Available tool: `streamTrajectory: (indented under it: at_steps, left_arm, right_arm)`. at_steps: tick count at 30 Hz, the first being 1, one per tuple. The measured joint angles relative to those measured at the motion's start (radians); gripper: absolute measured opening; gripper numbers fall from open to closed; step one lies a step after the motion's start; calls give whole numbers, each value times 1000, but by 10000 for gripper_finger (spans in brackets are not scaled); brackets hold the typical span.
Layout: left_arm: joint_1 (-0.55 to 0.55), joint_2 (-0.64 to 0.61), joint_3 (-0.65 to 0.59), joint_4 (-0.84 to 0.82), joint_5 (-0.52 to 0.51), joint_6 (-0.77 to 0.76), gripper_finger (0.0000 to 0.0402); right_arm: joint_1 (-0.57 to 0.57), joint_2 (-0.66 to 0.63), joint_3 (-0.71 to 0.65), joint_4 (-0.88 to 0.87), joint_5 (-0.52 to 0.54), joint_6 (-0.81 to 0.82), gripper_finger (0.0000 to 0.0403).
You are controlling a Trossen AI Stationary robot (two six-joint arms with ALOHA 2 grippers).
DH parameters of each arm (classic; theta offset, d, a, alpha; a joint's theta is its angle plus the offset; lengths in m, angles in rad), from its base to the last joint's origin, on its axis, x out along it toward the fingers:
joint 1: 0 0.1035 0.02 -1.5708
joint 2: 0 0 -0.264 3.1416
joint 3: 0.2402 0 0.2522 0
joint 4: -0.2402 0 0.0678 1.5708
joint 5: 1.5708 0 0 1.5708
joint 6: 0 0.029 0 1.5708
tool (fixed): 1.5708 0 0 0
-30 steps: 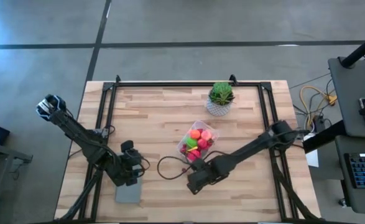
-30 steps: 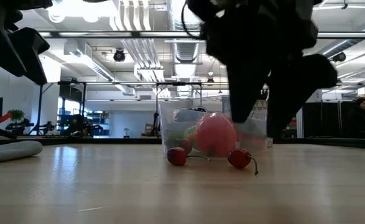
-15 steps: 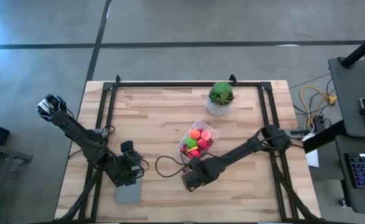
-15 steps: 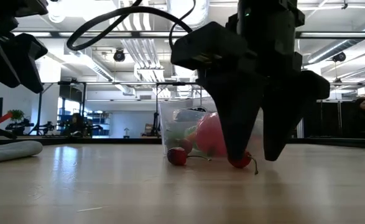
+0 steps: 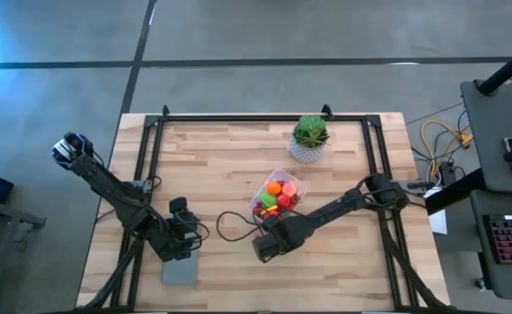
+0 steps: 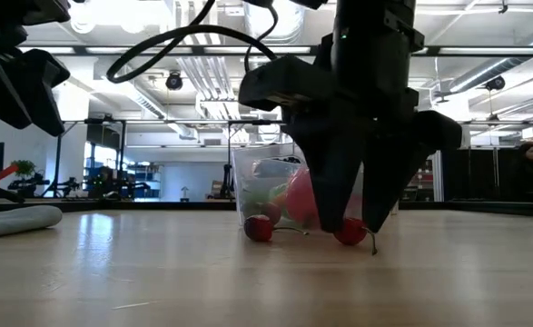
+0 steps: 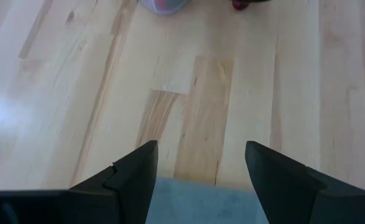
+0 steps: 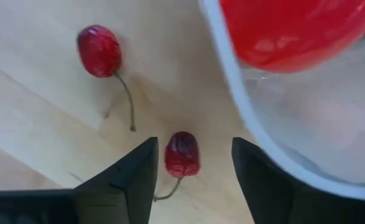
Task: Pick and placing Produce into tupperware
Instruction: Put the red cherry into the transparent bin
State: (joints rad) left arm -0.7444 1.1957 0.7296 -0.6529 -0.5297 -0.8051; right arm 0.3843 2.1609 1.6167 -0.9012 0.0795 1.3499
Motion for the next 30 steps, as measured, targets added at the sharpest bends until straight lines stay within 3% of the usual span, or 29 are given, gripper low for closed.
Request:
streamTrajectory:
  at_steps: [10,23,30]
  left_arm:
    - [-1,0,0,0,-8,2,228]
    - [0,0,-3,0,-26,3,228]
    - [0,0,-13,1,-26,3,228]
  right_arm:
    - [1,1,-9,1,-1,8,161]
    - [1,1,-11,0,-47,11,85]
    - [2,1,-11,0,-57,38,85]
